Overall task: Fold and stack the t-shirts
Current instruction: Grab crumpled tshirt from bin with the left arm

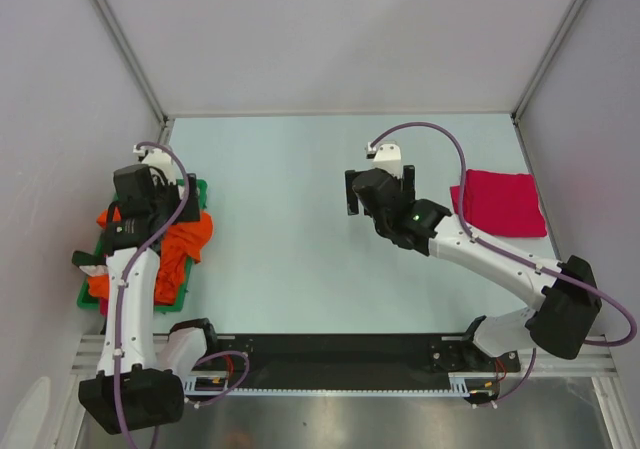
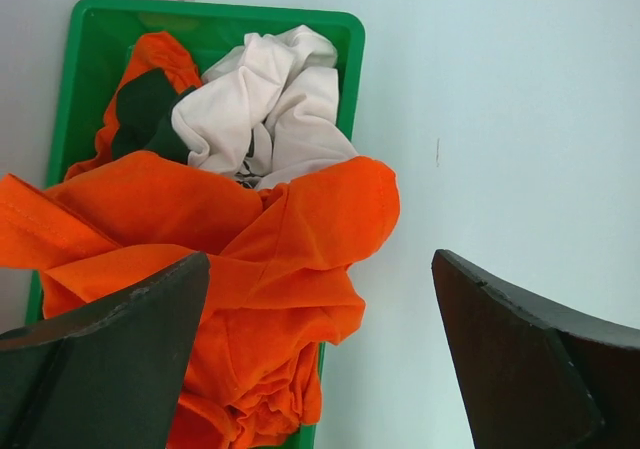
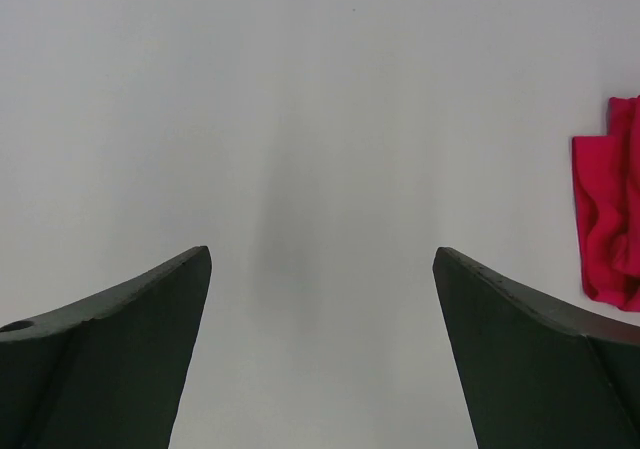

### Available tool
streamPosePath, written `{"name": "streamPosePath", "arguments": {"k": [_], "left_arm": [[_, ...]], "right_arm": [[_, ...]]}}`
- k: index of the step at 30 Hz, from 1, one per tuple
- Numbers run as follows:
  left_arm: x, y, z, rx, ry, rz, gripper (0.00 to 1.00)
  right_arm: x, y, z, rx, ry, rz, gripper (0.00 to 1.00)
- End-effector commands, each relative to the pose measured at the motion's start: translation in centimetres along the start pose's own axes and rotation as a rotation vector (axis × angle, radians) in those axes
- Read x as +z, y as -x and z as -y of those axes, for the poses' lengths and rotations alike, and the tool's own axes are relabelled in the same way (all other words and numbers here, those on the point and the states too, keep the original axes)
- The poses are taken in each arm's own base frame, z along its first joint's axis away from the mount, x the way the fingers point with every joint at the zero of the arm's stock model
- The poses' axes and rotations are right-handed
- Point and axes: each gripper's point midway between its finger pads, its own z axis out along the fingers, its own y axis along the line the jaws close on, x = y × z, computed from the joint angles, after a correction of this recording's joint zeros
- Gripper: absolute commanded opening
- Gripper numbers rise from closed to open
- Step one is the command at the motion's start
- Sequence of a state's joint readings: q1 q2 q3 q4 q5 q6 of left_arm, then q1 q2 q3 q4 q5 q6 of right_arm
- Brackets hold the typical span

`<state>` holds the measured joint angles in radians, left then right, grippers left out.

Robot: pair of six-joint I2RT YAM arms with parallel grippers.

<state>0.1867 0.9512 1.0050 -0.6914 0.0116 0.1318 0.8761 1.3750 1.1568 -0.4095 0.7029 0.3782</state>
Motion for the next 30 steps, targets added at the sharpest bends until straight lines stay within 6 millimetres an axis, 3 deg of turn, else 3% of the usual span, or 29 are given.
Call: {"name": "streamPosePath", "arguments": {"k": [1, 22, 30], "left_arm": [[-1.0, 1.6, -0.8, -0.004, 0.051, 0.052, 1.0], [-1.4, 1.7, -0.5, -0.029, 0.042, 0.084, 1.0], [-1.2, 1.7, -1.5, -0.056, 0.085, 0.083, 1.0]], "right_arm": [[-0.4, 2.6, -0.7, 0.033, 0.009, 0.061, 1.0], [-0.9, 2.6, -0.7, 0.027, -0.006, 0.058, 1.0], [-1.0, 2.5, -0.6, 0.027, -0.012, 0.056, 1.0]]}}
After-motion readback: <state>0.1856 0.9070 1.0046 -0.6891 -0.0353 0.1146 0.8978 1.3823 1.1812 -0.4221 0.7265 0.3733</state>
